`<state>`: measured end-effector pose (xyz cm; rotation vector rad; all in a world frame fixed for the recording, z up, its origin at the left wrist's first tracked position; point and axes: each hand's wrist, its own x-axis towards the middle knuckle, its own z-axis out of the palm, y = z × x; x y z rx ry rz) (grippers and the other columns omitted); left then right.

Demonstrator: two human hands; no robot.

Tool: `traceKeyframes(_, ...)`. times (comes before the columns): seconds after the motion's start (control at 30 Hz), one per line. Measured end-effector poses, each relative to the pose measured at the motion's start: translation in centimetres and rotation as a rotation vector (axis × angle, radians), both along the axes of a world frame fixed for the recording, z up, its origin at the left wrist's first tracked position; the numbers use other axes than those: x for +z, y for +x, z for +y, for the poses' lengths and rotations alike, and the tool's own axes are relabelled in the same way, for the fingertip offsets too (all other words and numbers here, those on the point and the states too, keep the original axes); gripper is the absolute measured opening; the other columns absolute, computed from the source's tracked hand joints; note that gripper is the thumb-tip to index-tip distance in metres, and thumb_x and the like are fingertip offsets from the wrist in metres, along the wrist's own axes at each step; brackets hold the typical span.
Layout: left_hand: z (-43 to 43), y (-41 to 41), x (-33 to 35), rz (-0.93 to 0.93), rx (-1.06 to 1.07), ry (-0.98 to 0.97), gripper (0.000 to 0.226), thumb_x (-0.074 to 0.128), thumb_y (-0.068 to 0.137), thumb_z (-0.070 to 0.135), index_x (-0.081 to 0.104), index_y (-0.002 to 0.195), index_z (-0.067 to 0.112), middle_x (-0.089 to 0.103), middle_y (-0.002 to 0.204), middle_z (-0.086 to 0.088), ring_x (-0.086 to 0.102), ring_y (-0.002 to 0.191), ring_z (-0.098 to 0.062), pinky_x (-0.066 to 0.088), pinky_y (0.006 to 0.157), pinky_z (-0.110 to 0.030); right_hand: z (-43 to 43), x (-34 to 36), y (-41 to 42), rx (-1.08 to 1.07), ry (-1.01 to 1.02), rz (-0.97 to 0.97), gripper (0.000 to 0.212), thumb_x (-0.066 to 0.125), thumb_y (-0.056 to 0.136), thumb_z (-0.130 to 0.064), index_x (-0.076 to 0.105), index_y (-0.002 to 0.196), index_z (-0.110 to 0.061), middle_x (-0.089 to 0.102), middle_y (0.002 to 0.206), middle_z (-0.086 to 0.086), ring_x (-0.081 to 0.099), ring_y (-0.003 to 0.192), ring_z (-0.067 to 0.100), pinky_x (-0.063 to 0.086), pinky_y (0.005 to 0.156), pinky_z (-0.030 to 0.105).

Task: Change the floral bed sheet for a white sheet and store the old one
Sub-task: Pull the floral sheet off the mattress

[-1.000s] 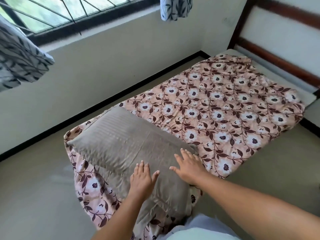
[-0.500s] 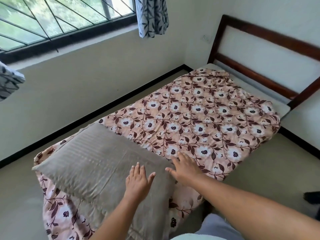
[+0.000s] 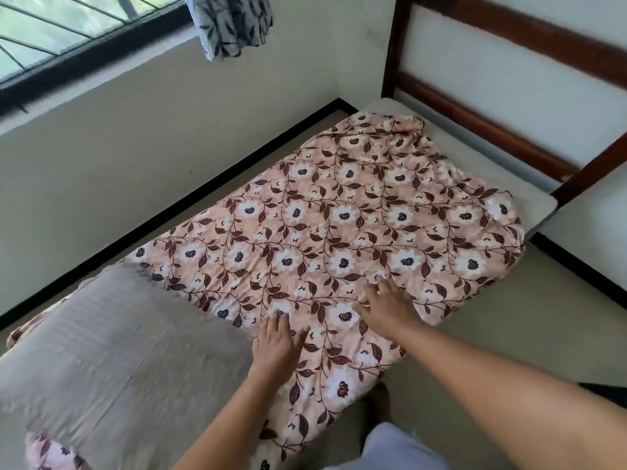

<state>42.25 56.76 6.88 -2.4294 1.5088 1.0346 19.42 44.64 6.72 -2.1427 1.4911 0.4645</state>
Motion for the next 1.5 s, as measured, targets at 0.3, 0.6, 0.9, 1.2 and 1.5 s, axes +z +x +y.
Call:
traceKeyframes(0.3,-3.9,-3.3,1.1,-0.001,-0.084,-0.046,0.08,0.017,0.098,0.067,0.007,0.16,0.018,-0.005,0.168,-0.005,-0.007,0.154,-0.024,0.001,0.125,-0.046,-1.2,0.6,-1.9,-0.014,0.023,0.005,0.076,0.024,0.101,-0.069,0.018,0.16,-0.022,0.008,0.169,0.015,0.008,0.156,0.035,0.015,0.123,0.053)
traceKeyframes(0.6,-8.2,-4.1,0.7,0.087,-0.054,-0.123,0.096,0.004,0.086,0.077,0.007,0.159,0.015,-0.005,0.168,-0.008,-0.007,0.154,-0.029,0.005,0.125,-0.05,-5.0,4.1,-0.9,0.126,-0.063,0.039,0.073,0.03,0.102,-0.064,0.017,0.161,-0.023,0.007,0.169,0.015,0.006,0.156,0.034,0.011,0.124,0.053)
traceKeyframes(0.9,-15.0,-6.9,0.5,0.074,-0.096,-0.083,0.085,0.015,0.096,0.069,-0.002,0.16,0.015,-0.013,0.167,-0.005,-0.014,0.153,-0.026,-0.002,0.123,-0.048,-11.8,3.1,-4.4,-0.006,-0.057,-0.002,0.077,0.028,0.099,-0.069,0.021,0.16,-0.022,0.01,0.169,0.014,0.011,0.155,0.034,0.015,0.124,0.051)
traceKeyframes(1.2,-26.7,-16.1,-2.3,0.05,-0.1,0.094,0.086,0.011,0.094,0.07,-0.005,0.159,0.018,-0.02,0.165,-0.003,-0.022,0.151,-0.023,-0.004,0.121,-0.05,-24.7,-4.7,-16.8,-0.19,0.079,0.014,0.074,0.033,0.101,-0.065,0.024,0.158,-0.02,0.013,0.168,0.018,0.016,0.154,0.036,0.026,0.121,0.05)
traceKeyframes(1.5,-33.6,-24.2,-7.8,0.082,-0.062,0.263,0.084,0.013,0.094,0.068,-0.006,0.159,0.018,-0.02,0.165,0.0,-0.022,0.151,-0.02,-0.002,0.124,-0.049,-37.0,-14.4,-30.7,-0.559,0.21,0.131,0.074,0.054,0.096,-0.057,0.032,0.153,-0.014,0.027,0.158,0.021,0.038,0.14,0.041,0.043,0.108,0.052)
